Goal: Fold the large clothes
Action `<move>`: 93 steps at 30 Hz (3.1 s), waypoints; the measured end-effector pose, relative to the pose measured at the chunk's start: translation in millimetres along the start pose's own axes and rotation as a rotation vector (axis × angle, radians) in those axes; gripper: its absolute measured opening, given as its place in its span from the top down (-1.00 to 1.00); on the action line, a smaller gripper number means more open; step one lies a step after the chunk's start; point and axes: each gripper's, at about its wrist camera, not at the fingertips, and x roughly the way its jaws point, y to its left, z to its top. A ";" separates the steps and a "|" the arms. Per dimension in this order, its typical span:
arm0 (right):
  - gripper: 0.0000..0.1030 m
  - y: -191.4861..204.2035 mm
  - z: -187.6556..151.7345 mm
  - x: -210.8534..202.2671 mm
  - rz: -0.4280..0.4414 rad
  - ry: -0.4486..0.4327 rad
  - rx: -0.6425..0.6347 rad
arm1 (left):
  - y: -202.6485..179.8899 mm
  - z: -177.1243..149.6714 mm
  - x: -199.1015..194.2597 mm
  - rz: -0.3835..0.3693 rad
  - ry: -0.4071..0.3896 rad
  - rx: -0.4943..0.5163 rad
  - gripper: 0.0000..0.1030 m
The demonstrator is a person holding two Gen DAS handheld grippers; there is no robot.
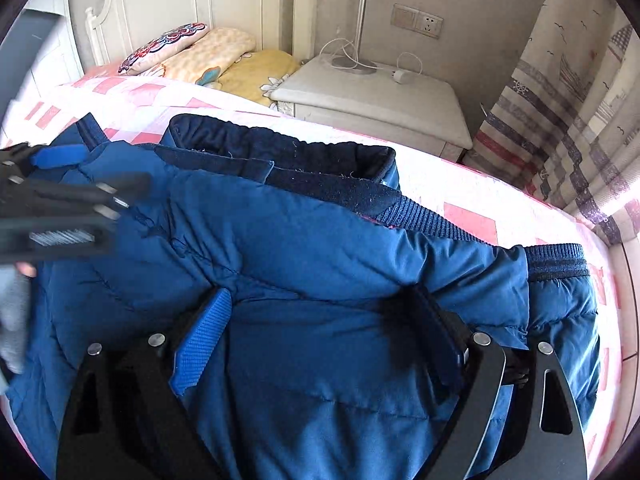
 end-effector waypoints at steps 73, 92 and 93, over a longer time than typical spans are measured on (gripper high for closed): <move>-0.85 -29.3 -160.1 -146.5 -0.048 -0.219 0.164 | 61.1 -169.1 -98.6 -0.032 -0.144 -0.193 -0.96; -0.89 -92.2 -247.9 -191.6 0.306 -0.324 0.634 | 65.4 -176.6 -82.3 -0.014 -0.134 -0.153 -0.97; -0.89 -95.5 -258.7 -195.9 0.345 -0.314 0.680 | 65.8 -175.8 -82.4 -0.017 -0.138 -0.152 -0.97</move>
